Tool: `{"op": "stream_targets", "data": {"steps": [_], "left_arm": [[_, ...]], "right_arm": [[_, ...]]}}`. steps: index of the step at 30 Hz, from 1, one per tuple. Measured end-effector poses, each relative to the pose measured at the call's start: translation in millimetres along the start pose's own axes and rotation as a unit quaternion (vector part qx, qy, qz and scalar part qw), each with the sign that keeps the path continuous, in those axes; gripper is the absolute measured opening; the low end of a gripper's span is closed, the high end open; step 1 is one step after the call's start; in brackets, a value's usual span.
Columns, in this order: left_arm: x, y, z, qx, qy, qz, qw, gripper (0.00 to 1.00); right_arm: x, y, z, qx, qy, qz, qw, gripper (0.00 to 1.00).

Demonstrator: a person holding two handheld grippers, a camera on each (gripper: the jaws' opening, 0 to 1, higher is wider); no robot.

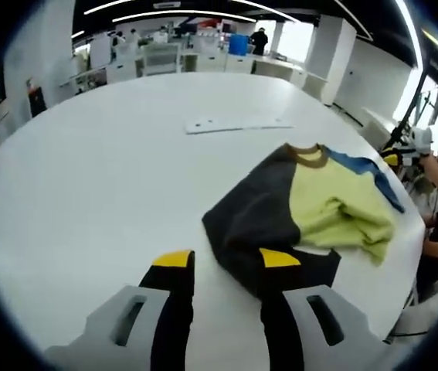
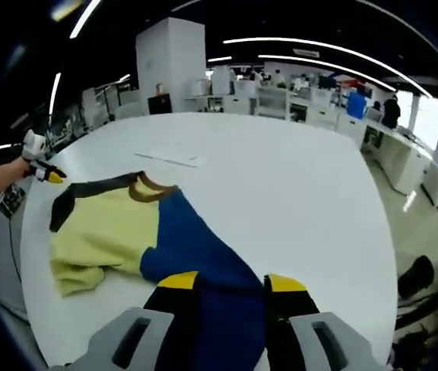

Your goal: Fold the garment on the visible template until the final outline fits inside the template.

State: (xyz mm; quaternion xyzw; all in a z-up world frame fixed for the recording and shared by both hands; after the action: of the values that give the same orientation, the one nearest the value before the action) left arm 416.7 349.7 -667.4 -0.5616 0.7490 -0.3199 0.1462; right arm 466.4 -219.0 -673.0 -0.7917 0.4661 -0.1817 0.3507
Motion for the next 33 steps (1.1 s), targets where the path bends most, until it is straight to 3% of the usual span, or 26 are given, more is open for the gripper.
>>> {"op": "stream_targets", "data": {"steps": [15,33], "left_arm": [[22.5,11.4,-14,0.031,0.031,-0.004,0.999,0.35],[47.8,32.2,-15,0.039,0.07,-0.009,0.9967,0.31]], "right_arm": [[-25,5.9,-9,0.016,-0.023,-0.01,0.9996,0.33],[-47,10.4,-3,0.029,-0.065,-0.02,0.9973,0.32]]}}
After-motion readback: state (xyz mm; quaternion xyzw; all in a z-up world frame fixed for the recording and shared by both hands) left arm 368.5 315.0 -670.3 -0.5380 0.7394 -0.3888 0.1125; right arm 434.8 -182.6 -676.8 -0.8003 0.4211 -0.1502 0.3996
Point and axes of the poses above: the point that each gripper's makers call its tool centre point, and the gripper's own axes: z roughly forward along the fingers, x roughly to its right, y roughly out of its underside, the point moved 9 cm from there along -z, roughly backward along the fingers, and after that the axes turned 3 degrees about -x, right-handed, at the moved point
